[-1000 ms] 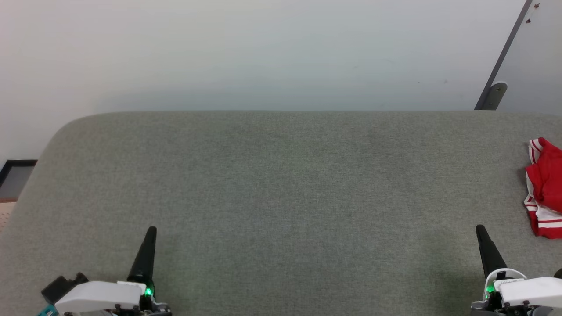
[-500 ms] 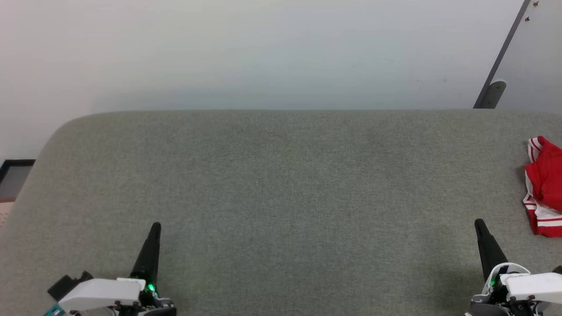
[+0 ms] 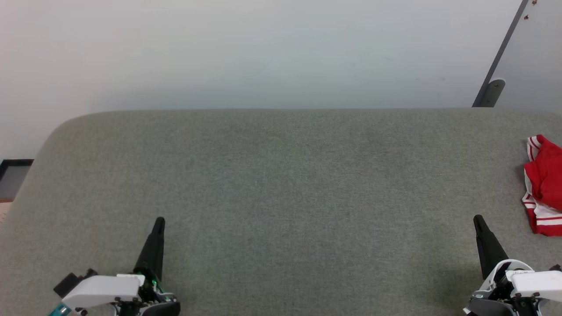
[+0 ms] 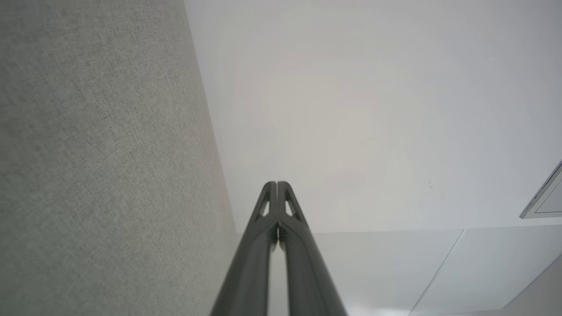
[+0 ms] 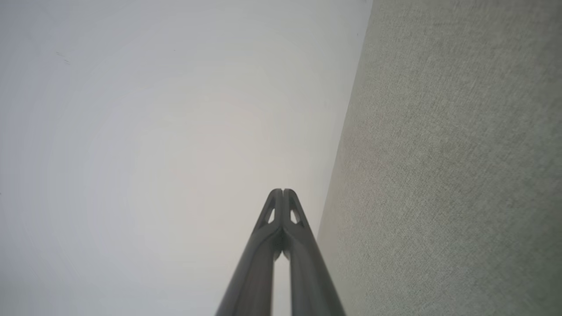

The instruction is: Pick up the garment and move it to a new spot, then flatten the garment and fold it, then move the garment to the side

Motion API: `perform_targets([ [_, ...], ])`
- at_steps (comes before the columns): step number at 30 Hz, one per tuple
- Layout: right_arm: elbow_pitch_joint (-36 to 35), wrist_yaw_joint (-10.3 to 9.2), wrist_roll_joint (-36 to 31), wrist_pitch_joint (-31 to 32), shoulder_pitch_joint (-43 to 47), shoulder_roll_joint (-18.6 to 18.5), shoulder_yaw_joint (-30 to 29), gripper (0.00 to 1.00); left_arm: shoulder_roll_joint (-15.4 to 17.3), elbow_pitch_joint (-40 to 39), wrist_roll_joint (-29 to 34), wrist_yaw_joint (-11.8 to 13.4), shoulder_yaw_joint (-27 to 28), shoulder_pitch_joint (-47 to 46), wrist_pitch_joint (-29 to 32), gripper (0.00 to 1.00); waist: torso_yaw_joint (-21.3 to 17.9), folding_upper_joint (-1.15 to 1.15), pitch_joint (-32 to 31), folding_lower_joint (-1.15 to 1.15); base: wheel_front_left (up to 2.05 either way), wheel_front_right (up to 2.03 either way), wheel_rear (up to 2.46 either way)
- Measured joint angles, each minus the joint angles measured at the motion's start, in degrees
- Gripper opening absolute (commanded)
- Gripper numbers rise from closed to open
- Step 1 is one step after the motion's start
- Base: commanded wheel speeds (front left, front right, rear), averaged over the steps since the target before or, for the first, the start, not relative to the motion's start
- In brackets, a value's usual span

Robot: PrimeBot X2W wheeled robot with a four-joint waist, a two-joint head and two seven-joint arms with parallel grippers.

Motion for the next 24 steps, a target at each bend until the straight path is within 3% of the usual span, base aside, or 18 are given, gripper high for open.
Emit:
perform_targets([
  [24,0.1,0.0,2.2,0.5,-0.6,0.1,-0.1,0.0,-0.5,0.0,-1.4,0.0,0.3,-0.2,0.5,0.0,-0.1,0.0,0.1,0.0,0.0,0.0,0.0],
])
